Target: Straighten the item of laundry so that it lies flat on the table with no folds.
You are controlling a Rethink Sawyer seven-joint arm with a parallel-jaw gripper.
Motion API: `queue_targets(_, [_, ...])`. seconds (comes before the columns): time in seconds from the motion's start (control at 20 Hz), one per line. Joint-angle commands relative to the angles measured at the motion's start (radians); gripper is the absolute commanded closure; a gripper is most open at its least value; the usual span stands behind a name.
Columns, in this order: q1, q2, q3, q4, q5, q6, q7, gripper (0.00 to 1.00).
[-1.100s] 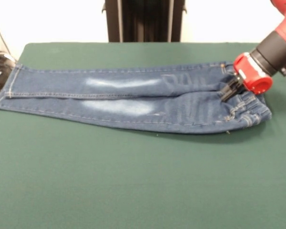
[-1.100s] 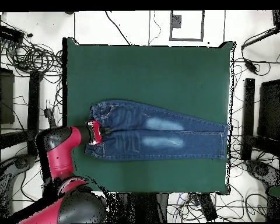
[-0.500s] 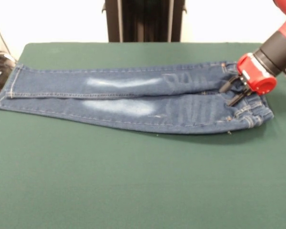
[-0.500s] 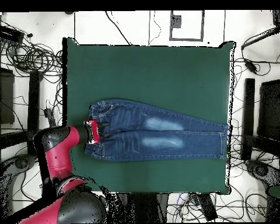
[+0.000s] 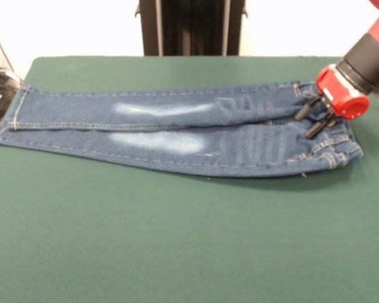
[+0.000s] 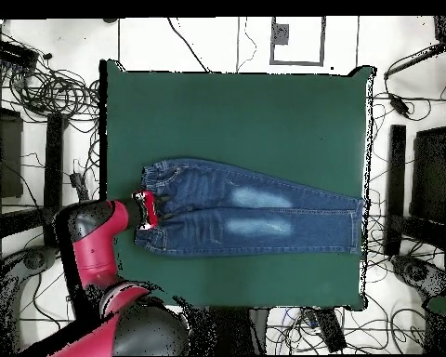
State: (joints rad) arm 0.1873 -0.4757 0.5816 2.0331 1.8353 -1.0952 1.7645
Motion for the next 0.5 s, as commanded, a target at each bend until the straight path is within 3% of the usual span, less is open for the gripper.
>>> queue_targets(0.05, [-0.097,-0.136,0.125,0.189,-0.019,0.282,-0.335,0.00])
queue_targets(0.25, [-0.146,-0.127,0.044,0.196,-0.160,0.347,-0.364,0.00])
queue_targets(0.5, [-0.216,-0.114,-0.008,0.188,-0.224,0.414,-0.408,0.00])
